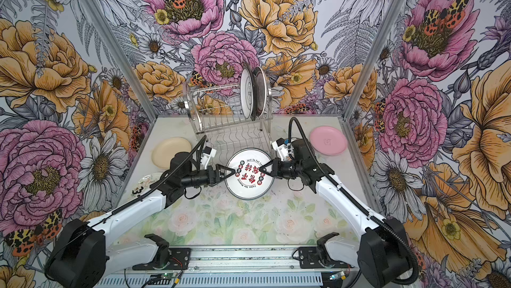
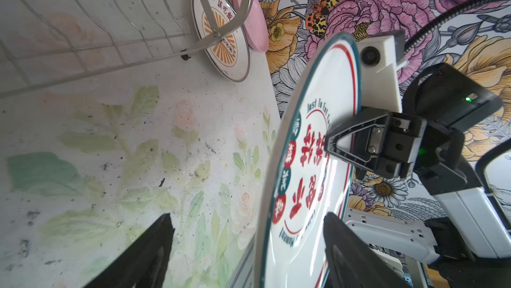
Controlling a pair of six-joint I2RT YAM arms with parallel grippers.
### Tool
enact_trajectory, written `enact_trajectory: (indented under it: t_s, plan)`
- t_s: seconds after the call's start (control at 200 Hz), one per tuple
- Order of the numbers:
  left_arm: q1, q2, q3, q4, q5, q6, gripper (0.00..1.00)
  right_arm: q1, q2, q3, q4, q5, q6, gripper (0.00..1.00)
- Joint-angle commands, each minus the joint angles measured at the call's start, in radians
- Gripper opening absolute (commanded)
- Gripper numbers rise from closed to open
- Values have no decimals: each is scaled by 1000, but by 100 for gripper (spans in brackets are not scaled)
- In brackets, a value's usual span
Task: Load the plates into the dish rack
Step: 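Carry the upright red-text plate with the right gripper toward the rack while left gripper releases, then lower the red-text plate into the rack slot in front of the standing plates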
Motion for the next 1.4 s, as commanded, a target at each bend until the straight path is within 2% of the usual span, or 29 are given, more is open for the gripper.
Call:
enact_trajectory:
  t_s: [0.0,0.1,0.28,0.365,0.6,0.856,1.296,1.391]
  plan:
    - [21,-42,56,-189,-104,125,91,29,-72,104,-118,200,-37,0]
    - [37,-60,85,-272,-163,167,94,74,-104,184,-235,381,-54,0]
    - [51,-79,114,-352,-246,207,96,216,-111,393,-440,709,-62,0]
    - [57,-87,115,-359,-265,211,96,294,-85,514,-525,853,-63,0]
    - [67,-108,102,-371,-285,220,98,483,72,875,-717,1158,-95,0]
    - [70,-141,82,-377,-289,219,99,551,292,1248,-787,1318,-206,0]
    - [71,-186,46,-394,-285,219,99,563,768,1956,-768,1583,-486,0]
    - [73,-188,42,-396,-283,220,99,555,834,2028,-706,1609,-542,0]
